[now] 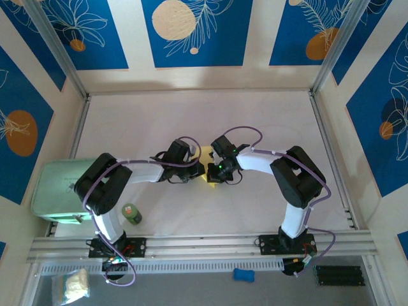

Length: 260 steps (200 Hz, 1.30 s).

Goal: Fold a paper plane with a square sheet of paper (pick it up from the middle)
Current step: Third fold the triangle at the center of the table.

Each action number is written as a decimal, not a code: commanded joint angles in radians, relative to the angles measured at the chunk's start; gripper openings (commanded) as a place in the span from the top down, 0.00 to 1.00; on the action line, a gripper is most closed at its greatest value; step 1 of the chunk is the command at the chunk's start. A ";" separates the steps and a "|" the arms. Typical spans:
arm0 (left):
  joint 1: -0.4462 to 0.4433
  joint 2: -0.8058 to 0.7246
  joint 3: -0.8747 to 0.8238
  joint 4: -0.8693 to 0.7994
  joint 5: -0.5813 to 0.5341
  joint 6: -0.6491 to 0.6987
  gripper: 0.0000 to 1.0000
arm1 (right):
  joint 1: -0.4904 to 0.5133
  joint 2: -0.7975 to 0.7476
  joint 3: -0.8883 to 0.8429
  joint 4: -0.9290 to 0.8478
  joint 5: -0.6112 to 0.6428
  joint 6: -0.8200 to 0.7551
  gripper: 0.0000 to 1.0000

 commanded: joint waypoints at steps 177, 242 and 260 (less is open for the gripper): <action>0.036 0.091 0.043 -0.132 -0.046 0.020 0.94 | -0.008 0.070 -0.029 -0.123 0.056 -0.024 0.97; 0.115 0.112 0.091 -0.217 -0.066 0.105 0.93 | -0.015 0.061 -0.077 -0.142 0.079 -0.065 0.98; 0.147 0.119 0.096 -0.221 -0.066 0.123 0.94 | -0.016 0.056 -0.082 -0.144 0.088 -0.070 0.98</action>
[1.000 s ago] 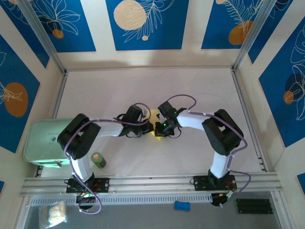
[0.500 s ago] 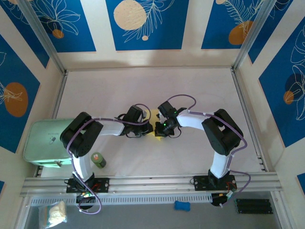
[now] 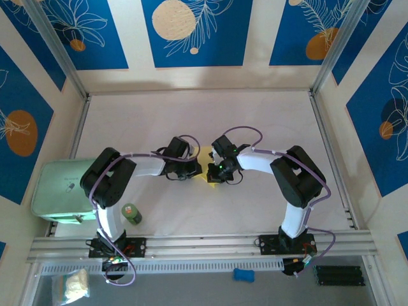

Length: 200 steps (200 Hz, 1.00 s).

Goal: Fold a paper plane with a square sheet of paper (pick it up from the middle)
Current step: Third fold the triangle at the center of the table.

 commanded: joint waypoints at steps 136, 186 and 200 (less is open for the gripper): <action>0.186 -0.118 0.139 -0.230 -0.107 0.152 0.86 | 0.022 -0.067 0.047 -0.014 0.003 -0.055 0.90; 0.187 -0.277 0.030 -0.204 -0.126 0.053 0.61 | 0.031 -0.182 0.041 0.061 0.045 0.021 0.72; 0.188 -0.297 -0.012 -0.167 -0.110 0.006 0.56 | 0.041 -0.180 0.032 0.062 0.074 0.053 0.71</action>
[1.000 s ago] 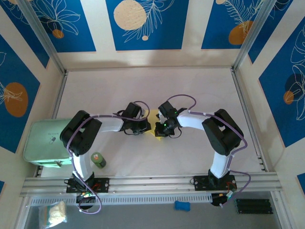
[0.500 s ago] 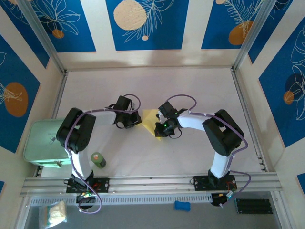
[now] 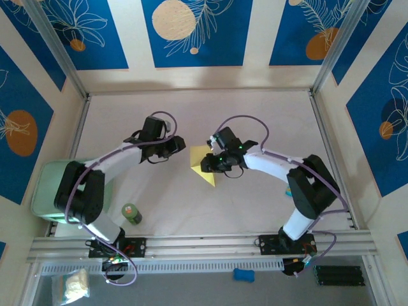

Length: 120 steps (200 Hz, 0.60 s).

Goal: Fold a paper plane with a square sheet of paper (pick it up from the middle)
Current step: Third fold the triangle at the center of the table, then fourth fold the wing at the center of the table.

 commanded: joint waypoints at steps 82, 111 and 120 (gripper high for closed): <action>-0.025 0.053 -0.150 0.154 0.101 -0.251 0.49 | 0.018 0.120 0.026 -0.018 0.191 0.177 0.71; -0.039 0.103 -0.137 0.179 0.131 -0.270 0.54 | 0.001 0.169 0.041 -0.028 0.179 0.173 0.73; -0.044 0.115 -0.134 0.187 0.137 -0.276 0.57 | -0.003 0.177 0.040 -0.026 0.167 0.173 0.74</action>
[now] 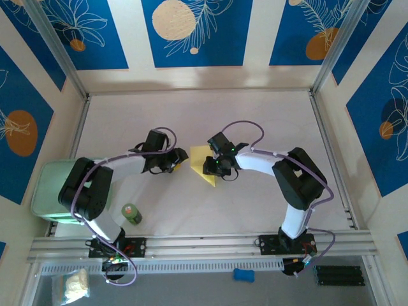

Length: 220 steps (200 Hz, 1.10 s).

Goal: Fold a paper plane with a square sheet of paper (pick it up from the middle)
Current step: Fourth fold the wing at the center of the table.

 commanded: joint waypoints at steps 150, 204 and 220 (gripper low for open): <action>-0.060 0.147 0.059 0.090 0.115 -0.070 0.75 | -0.027 0.057 -0.016 -0.028 -0.015 0.018 0.78; -0.060 0.162 0.062 0.084 0.106 -0.064 0.72 | -0.030 0.062 -0.017 -0.032 -0.015 0.015 0.79; -0.060 0.170 0.063 0.093 0.111 -0.064 0.72 | -0.031 0.062 -0.017 -0.032 -0.014 0.016 0.79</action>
